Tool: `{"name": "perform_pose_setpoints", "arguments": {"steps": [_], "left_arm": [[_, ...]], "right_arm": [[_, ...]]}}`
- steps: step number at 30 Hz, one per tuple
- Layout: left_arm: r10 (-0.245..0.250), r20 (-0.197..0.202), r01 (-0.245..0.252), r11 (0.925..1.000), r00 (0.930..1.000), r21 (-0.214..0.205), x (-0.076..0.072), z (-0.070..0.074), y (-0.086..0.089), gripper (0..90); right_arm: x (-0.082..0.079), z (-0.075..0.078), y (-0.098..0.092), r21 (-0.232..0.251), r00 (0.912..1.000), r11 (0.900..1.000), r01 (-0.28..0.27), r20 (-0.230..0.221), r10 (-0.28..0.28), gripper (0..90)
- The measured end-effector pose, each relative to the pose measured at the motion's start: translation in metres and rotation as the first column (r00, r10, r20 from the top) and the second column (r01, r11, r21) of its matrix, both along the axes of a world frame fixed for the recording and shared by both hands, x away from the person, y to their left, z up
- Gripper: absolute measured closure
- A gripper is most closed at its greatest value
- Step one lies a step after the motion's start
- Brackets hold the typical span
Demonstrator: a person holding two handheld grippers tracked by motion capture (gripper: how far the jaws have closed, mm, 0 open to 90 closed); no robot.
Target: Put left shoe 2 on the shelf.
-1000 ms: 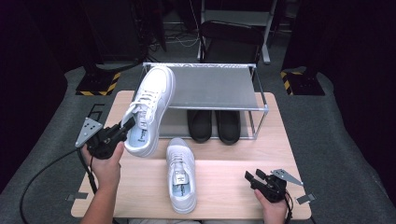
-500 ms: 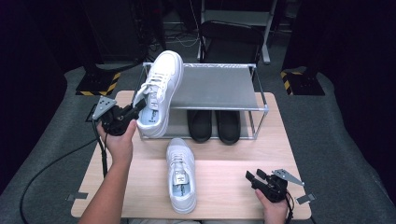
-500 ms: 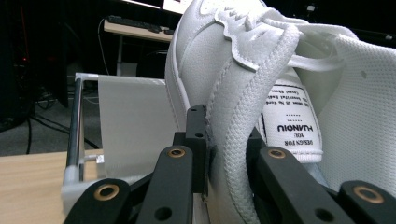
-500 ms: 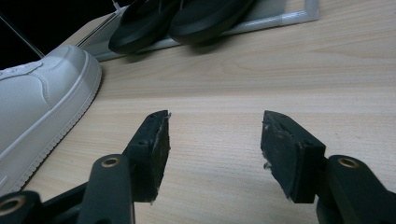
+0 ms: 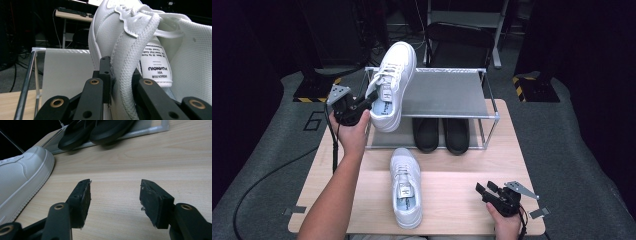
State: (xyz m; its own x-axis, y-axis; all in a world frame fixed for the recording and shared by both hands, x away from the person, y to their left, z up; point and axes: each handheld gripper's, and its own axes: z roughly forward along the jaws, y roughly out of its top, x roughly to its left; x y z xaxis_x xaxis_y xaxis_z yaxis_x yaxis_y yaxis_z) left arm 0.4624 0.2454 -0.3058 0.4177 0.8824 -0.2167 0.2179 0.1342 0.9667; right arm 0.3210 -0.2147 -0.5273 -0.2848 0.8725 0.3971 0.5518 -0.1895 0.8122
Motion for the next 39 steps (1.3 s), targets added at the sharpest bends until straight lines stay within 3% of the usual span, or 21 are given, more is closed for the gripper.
{"name": "perform_pose_setpoints", "arguments": {"steps": [9, 13, 23, 39], "left_arm": [[0.000, -0.010, 0.000, 1.0000, 0.9999, -0.010, 0.019, 0.005, -0.012, 80.9], [0.002, -0.026, -0.002, 1.0000, 0.9997, 0.009, 0.032, 0.006, -0.019, 80.9], [0.024, -0.059, -0.024, 0.9997, 0.9980, -0.002, 0.059, 0.009, -0.038, 80.8], [0.058, -0.129, -0.057, 0.9983, 0.9899, 0.011, 0.088, 0.007, -0.073, 80.8]], "right_arm": [[0.000, 0.000, -0.002, 0.007, 1.0000, 1.0000, 0.006, -0.001, -0.006, 41.8], [0.000, 0.000, -0.003, 0.008, 1.0000, 1.0000, 0.005, 0.002, -0.005, 41.9], [-0.001, 0.000, -0.004, 0.018, 0.9999, 0.9998, 0.011, 0.006, -0.011, 41.8], [-0.004, 0.002, -0.005, 0.027, 0.9999, 0.9996, 0.006, 0.014, -0.006, 41.5]]}}
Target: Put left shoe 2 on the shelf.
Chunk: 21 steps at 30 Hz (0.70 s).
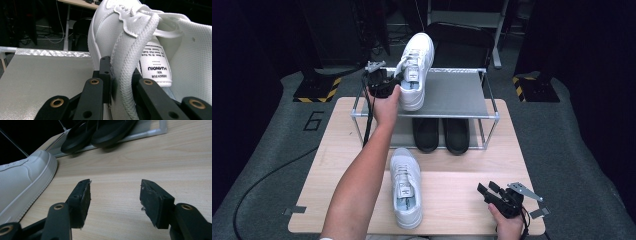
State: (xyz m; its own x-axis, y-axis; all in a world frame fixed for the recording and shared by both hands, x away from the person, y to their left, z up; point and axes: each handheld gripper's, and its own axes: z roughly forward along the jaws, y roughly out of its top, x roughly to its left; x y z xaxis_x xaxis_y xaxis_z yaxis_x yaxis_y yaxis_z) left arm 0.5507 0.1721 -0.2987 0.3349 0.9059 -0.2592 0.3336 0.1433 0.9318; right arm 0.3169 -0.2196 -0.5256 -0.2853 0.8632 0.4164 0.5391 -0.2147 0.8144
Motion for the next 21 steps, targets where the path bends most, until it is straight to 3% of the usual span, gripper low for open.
{"name": "perform_pose_setpoints", "arguments": {"steps": [2, 8, 21], "left_arm": [[0.006, -0.015, -0.006, 0.9999, 0.9999, -0.012, 0.002, -0.002, -0.003, 80.8], [0.017, -0.058, -0.016, 0.9998, 0.9982, 0.010, 0.008, -0.007, -0.012, 80.7], [0.047, -0.107, -0.045, 0.9989, 0.9932, 0.013, 0.018, -0.011, -0.022, 80.6]], "right_arm": [[0.000, 0.000, 0.000, 0.006, 1.0000, 1.0000, -0.006, 0.004, 0.006, 41.5], [-0.003, 0.000, -0.001, 0.000, 1.0000, 1.0000, 0.001, 0.005, -0.001, 41.4], [-0.006, 0.000, -0.003, 0.020, 1.0000, 0.9998, 0.004, 0.003, -0.004, 41.3]]}}
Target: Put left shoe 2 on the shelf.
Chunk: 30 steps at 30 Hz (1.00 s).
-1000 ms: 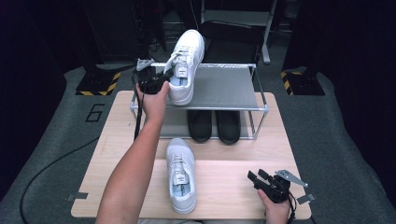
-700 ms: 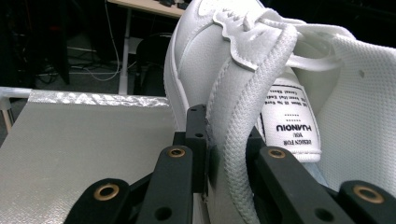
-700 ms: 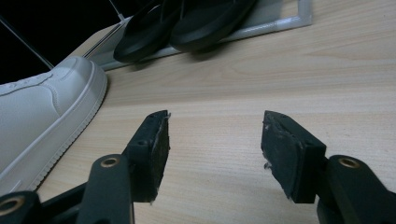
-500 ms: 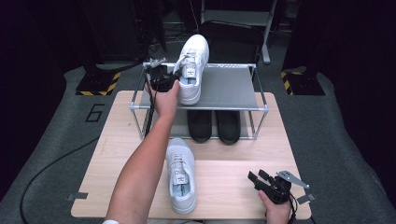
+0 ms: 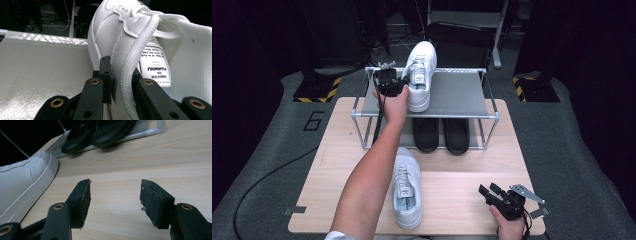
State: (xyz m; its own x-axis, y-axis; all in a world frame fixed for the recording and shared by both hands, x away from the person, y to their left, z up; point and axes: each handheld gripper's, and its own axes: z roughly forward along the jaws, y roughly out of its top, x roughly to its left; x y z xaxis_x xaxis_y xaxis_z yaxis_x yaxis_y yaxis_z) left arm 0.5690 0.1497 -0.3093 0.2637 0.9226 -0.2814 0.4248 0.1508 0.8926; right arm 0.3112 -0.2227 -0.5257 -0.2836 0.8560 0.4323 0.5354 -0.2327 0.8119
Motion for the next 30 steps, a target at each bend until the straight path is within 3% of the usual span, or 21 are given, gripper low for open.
{"name": "perform_pose_setpoints", "arguments": {"steps": [17, 21, 24, 30], "left_arm": [[0.009, -0.062, -0.009, 0.9999, 0.9981, -0.007, 0.010, -0.007, -0.004, 79.7], [0.011, -0.087, -0.011, 0.9999, 0.9962, 0.001, 0.014, -0.006, -0.005, 78.5], [0.007, -0.132, -0.005, 0.9999, 0.9912, 0.011, 0.020, -0.007, -0.007, 77.1], [-0.015, -0.148, 0.017, 0.9998, 0.9889, 0.013, 0.024, -0.006, -0.005, 73.0]], "right_arm": [[0.000, 0.000, -0.001, 0.011, 1.0000, 0.9999, -0.008, 0.004, 0.008, 40.9], [0.000, 0.000, -0.001, 0.014, 1.0000, 0.9999, -0.007, 0.002, 0.007, 40.9], [0.001, 0.000, -0.001, 0.012, 1.0000, 0.9999, -0.008, 0.001, 0.008, 40.9], [0.001, 0.000, -0.001, 0.013, 0.9999, 0.9998, -0.013, 0.000, 0.013, 40.8]]}}
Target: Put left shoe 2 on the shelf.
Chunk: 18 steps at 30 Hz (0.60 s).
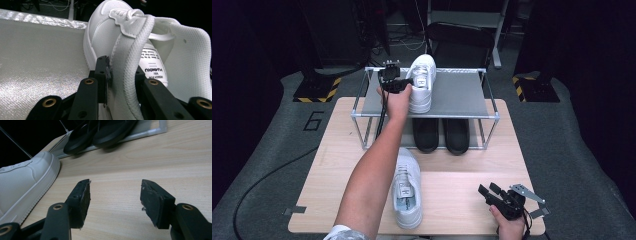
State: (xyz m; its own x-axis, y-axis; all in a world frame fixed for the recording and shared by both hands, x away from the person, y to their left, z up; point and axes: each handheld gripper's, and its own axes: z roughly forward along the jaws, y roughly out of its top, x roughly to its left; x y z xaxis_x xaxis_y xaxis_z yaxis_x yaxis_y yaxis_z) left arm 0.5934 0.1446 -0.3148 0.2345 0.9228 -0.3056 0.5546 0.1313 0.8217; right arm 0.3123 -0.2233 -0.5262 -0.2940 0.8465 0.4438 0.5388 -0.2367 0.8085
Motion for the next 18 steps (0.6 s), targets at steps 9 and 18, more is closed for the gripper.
{"name": "perform_pose_setpoints", "arguments": {"steps": [9, 18], "left_arm": [[-0.046, -0.029, 0.046, 0.9989, 0.9985, 0.006, 0.006, 0.001, 0.004, 61.5], [-0.069, -0.057, 0.072, 0.9966, 0.9959, 0.040, 0.012, 0.001, 0.011, 43.2]], "right_arm": [[0.000, 0.001, 0.000, -0.003, 1.0000, 1.0000, 0.000, 0.004, 0.000, 40.8], [0.000, 0.000, 0.001, -0.005, 1.0000, 1.0000, -0.001, 0.001, 0.001, 40.8]]}}
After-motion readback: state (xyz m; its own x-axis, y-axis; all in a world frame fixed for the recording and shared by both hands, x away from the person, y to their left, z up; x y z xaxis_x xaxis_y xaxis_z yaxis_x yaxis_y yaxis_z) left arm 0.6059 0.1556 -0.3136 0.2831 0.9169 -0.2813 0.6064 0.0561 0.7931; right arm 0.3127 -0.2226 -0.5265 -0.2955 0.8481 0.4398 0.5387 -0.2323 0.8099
